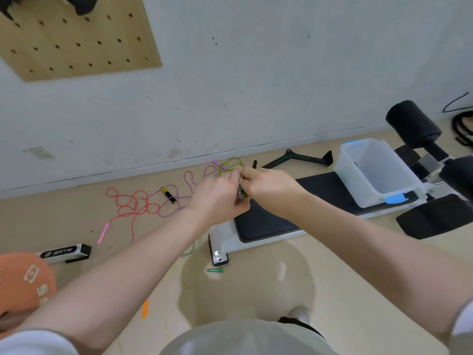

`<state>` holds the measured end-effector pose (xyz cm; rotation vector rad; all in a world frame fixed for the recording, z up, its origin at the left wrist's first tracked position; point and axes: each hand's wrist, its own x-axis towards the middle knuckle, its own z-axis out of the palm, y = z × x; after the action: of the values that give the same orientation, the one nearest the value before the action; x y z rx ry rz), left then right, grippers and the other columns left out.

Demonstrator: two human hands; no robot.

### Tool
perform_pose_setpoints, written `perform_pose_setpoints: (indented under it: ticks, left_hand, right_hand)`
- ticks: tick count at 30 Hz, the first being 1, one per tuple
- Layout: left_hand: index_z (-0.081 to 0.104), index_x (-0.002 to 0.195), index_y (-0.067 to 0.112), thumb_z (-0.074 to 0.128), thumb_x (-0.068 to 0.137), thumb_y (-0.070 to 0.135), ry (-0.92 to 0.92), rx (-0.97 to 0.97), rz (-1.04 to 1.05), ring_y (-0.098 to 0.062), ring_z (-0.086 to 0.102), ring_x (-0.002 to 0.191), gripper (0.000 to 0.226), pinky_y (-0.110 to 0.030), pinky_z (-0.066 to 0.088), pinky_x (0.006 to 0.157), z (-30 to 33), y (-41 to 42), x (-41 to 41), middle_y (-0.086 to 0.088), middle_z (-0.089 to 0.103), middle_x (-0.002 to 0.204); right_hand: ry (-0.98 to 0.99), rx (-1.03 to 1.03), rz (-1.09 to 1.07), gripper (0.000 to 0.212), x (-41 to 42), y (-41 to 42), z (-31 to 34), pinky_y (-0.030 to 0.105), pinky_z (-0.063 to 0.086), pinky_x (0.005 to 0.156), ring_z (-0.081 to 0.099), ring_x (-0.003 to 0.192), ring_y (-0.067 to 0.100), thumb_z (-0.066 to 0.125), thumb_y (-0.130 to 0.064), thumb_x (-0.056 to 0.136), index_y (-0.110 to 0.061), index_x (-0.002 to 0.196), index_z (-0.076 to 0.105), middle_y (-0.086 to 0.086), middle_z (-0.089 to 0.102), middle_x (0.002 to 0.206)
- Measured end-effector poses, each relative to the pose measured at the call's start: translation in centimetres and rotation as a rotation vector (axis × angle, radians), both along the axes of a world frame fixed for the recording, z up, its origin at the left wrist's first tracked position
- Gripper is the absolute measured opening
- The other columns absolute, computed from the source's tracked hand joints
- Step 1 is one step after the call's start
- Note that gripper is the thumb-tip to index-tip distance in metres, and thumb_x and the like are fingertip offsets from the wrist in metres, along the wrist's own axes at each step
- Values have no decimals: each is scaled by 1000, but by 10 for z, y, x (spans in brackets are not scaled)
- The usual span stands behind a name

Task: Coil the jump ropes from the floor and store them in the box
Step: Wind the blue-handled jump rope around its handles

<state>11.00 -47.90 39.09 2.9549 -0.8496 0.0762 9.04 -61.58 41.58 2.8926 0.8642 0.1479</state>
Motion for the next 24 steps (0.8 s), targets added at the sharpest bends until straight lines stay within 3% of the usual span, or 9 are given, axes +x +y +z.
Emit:
perform_pose_setpoints:
  ticks: [1,3,7,10,12,14,17,20,24]
  left_hand:
    - [36,132,10,47,87,42,20,5,18,-34,59,93,56,-29,27,59,1,-13,1,-7,65,100]
    - [29,137,13,50,87,40,83,-23,64,-34,59,94,60,-30,32,60,5,-41,1,-8,67,100]
    - [-2,149,22,58,80,40,255,-206,113,-30,61,97,93,-33,46,77,-1,-87,7,-4,63,111]
    - [-16,146,32,58,76,42,365,-276,98,-25,64,83,102,-40,54,73,-13,-118,9,-1,66,89]
    - [-10,147,32,58,77,45,364,-201,65,-26,64,82,99,-40,55,69,-16,-139,7,-3,67,87]
    - [9,147,25,58,79,48,338,-76,40,-28,63,86,87,-36,53,68,-14,-161,8,-4,65,92]
    - [33,128,13,58,82,44,262,39,78,-30,62,87,61,-34,48,61,-9,-193,11,-6,62,100]
    - [27,133,7,50,90,39,52,217,71,-32,62,87,59,-33,37,58,-17,-220,13,-11,55,112]
    - [33,129,5,38,97,27,-8,253,81,-30,62,82,40,-30,29,52,-45,-241,22,-12,50,112]
  right_hand:
    - [-34,0,41,14,3,-17,1,15,20,43,57,46,25,67,8,55,2,67,62,17,64,78]
    - [-58,7,102,25,7,-48,1,13,19,40,45,36,22,72,11,40,-1,58,59,13,62,67]
    - [-147,9,244,15,8,-104,-2,17,22,38,44,40,20,65,6,57,-8,55,60,4,58,61]
    - [-153,-86,307,19,8,-142,-8,19,16,43,47,41,17,78,-4,49,-15,56,63,-2,60,60]
    - [-102,-143,290,22,10,-164,-12,17,14,42,45,34,16,81,-11,46,-17,59,64,-3,62,62]
    - [-67,-158,252,29,13,-181,-14,16,16,39,47,33,18,84,-21,51,-13,74,67,-1,65,73]
    - [163,-136,10,31,26,-201,-20,29,34,53,63,78,26,52,-30,89,-10,113,54,3,59,105]
    - [469,224,-200,15,36,-216,-28,32,35,64,51,79,27,42,-22,93,-17,79,46,0,51,79]
    - [642,395,-369,27,41,-233,-50,29,33,56,43,67,22,36,-19,95,-10,70,41,2,43,66]
